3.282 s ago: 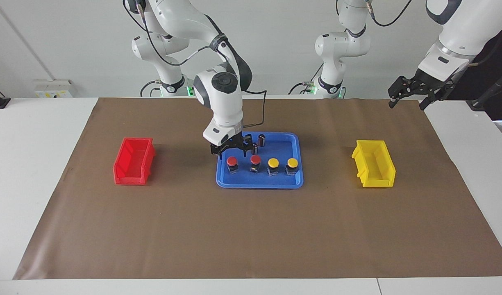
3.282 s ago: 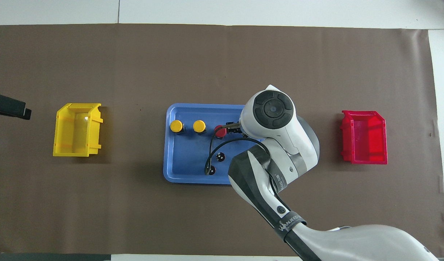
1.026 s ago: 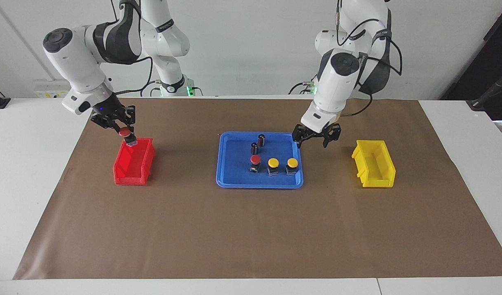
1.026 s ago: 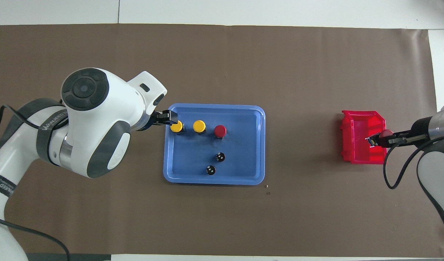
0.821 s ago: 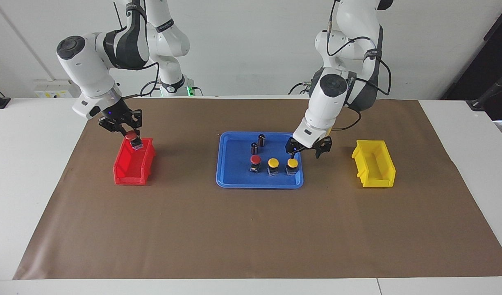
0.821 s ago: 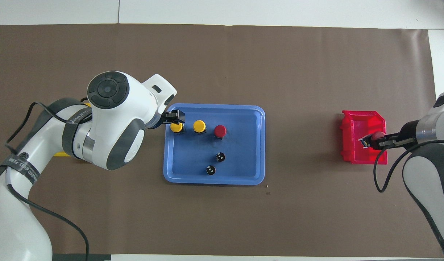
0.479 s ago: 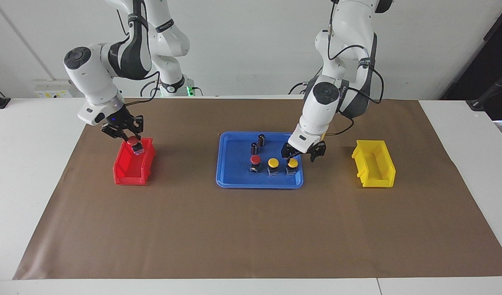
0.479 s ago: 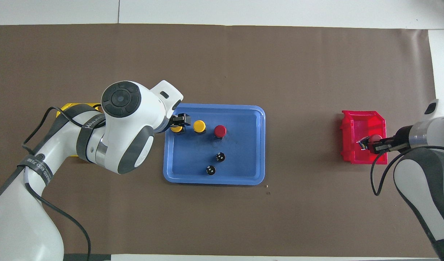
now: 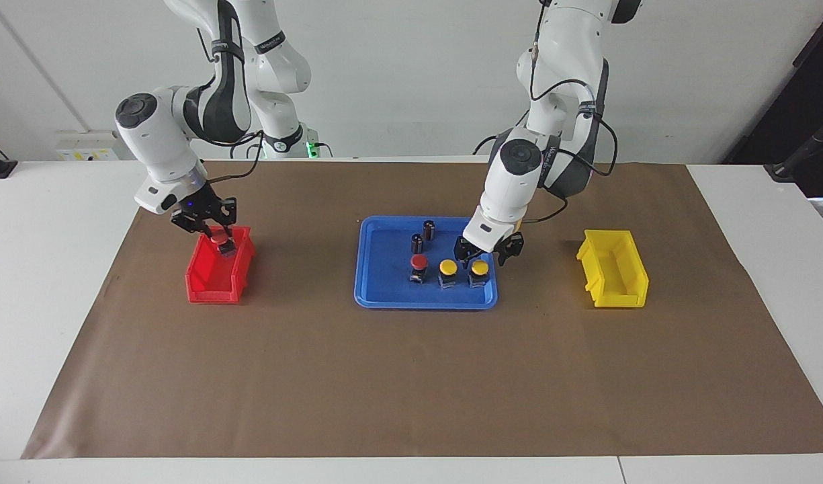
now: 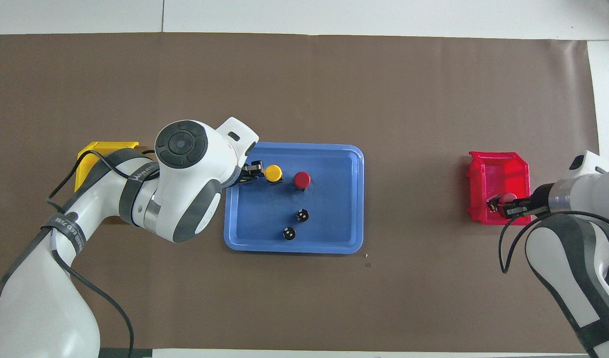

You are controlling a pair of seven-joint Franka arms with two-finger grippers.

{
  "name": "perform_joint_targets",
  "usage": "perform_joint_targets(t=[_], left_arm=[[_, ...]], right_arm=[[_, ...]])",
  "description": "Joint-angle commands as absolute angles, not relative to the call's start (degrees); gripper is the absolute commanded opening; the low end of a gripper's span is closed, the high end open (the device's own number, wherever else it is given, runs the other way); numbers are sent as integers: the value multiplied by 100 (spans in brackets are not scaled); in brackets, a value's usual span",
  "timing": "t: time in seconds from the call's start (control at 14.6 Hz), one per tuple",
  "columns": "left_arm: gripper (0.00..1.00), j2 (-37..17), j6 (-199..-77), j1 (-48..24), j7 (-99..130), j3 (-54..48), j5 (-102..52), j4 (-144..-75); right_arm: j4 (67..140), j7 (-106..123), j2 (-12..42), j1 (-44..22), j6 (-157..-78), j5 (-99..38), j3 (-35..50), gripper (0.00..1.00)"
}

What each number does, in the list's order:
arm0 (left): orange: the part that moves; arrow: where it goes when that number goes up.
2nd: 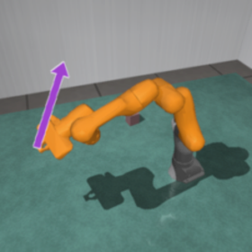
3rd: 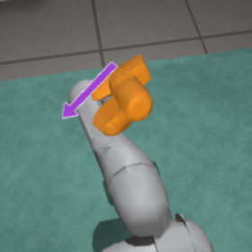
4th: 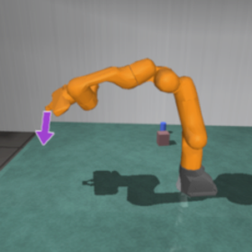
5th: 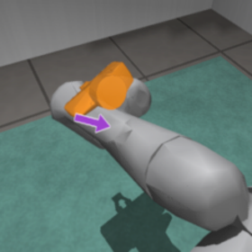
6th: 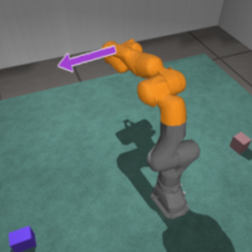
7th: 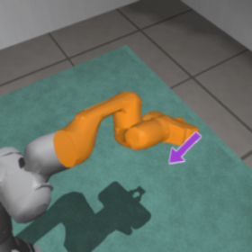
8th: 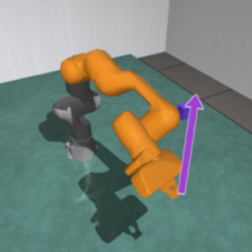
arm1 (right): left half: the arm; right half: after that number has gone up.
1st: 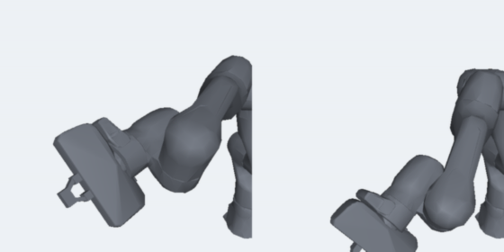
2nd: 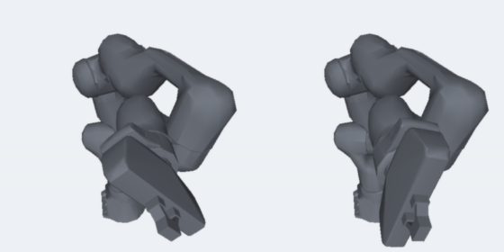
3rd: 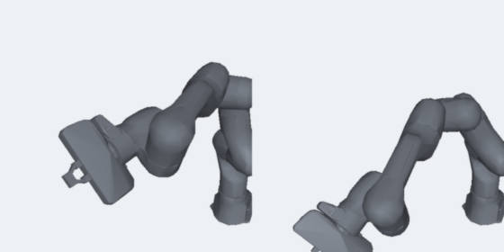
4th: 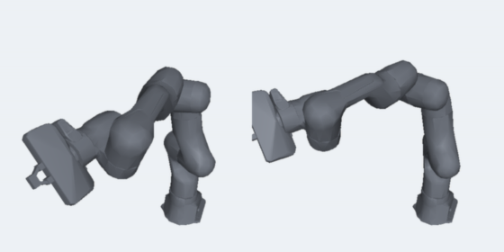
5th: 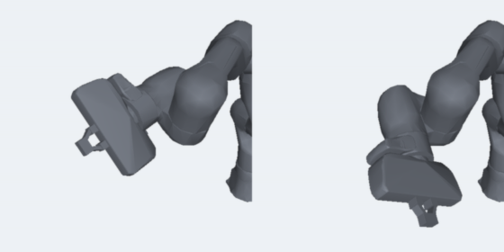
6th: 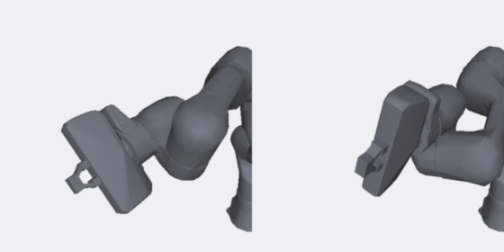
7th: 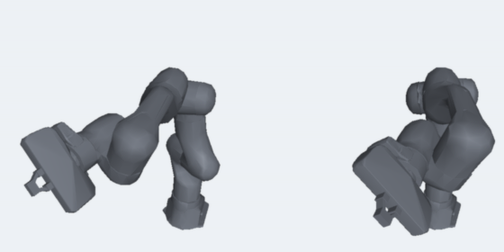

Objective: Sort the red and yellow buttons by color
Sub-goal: 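Grasp the yellow button in the tray with the left gripper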

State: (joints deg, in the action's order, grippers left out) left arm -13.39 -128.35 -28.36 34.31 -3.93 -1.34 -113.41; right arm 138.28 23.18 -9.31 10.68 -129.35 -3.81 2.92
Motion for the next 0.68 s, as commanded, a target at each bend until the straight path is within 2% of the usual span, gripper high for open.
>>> perform_joint_targets(t=[0.0,0.07,0.14,0.21,0.41,0.48,0.55,0.62], left_arm=[[51,-1467,-13192,-3006,3823,-308,-105,-11426],[29,-1476,-13175,-3006,3815,-308,-105,-11417],[10,-1477,-13157,-3006,3814,-308,-105,-11417],[3,-1477,-13096,-3006,3814,-308,-105,-11373],[1,-1215,-12414,-2918,3727,-299,-105,-11155],[1,-1056,-12010,-2892,3683,-264,-105,-10962],[1,-881,-11545,-2761,3561,-255,-114,-10734],[2,-766,-11105,-2594,3351,-255,-114,-10531]], right_arm=[[13931,2435,-844,1134,-13192,-326,334,16],[13957,2452,-844,1134,-13253,-247,334,17],[13992,2452,-844,1134,-13271,-168,334,17],[14010,2443,-852,1134,-13280,-150,334,17],[14036,2435,-800,1134,-13307,-141,334,19],[14036,2435,-800,1134,-13307,-141,334,32],[14036,2417,-800,1134,-13298,-141,334,56],[14027,2417,-800,1134,-13298,-132,334,64]])
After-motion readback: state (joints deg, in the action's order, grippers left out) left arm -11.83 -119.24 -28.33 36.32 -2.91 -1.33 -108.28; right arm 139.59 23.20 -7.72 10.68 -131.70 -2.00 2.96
